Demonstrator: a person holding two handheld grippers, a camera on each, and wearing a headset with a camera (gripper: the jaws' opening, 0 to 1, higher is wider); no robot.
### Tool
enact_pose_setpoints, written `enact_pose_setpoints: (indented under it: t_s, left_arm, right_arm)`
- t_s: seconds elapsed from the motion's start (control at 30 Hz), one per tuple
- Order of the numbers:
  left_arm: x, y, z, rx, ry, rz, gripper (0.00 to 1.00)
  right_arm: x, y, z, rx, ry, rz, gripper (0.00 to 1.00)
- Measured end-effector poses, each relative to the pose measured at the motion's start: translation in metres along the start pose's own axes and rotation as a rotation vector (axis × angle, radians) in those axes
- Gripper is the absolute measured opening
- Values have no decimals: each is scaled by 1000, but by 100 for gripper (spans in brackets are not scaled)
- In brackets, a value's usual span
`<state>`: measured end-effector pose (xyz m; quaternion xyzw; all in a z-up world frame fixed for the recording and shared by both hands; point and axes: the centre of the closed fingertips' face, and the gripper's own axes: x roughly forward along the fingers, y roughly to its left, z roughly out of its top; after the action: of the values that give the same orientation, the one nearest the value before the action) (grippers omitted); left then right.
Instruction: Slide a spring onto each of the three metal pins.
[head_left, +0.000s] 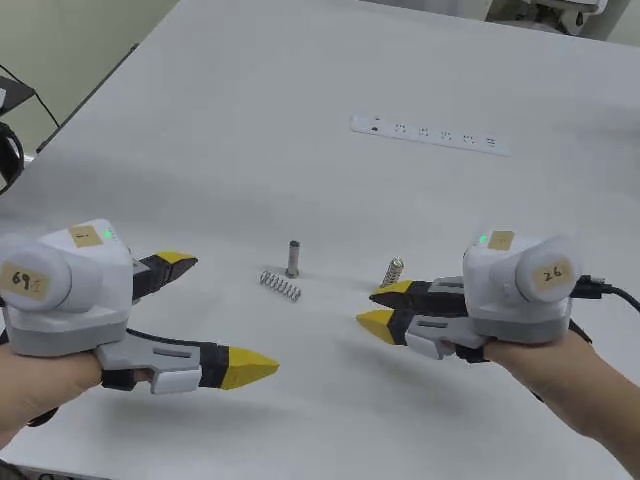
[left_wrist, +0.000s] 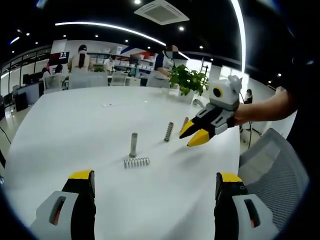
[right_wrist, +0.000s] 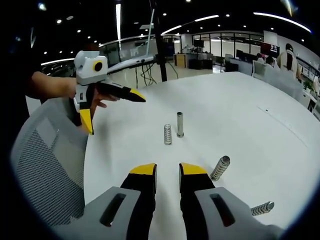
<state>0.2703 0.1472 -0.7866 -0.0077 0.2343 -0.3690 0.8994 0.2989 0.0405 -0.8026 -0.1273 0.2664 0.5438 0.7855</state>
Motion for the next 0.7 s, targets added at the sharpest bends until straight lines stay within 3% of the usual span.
enact_pose_setpoints:
  t_s: [0.7]
  left_arm:
    - [-5,2,-6,-9,5,10,98]
  right_arm:
    - [43,8,48,-39,-36,32,14]
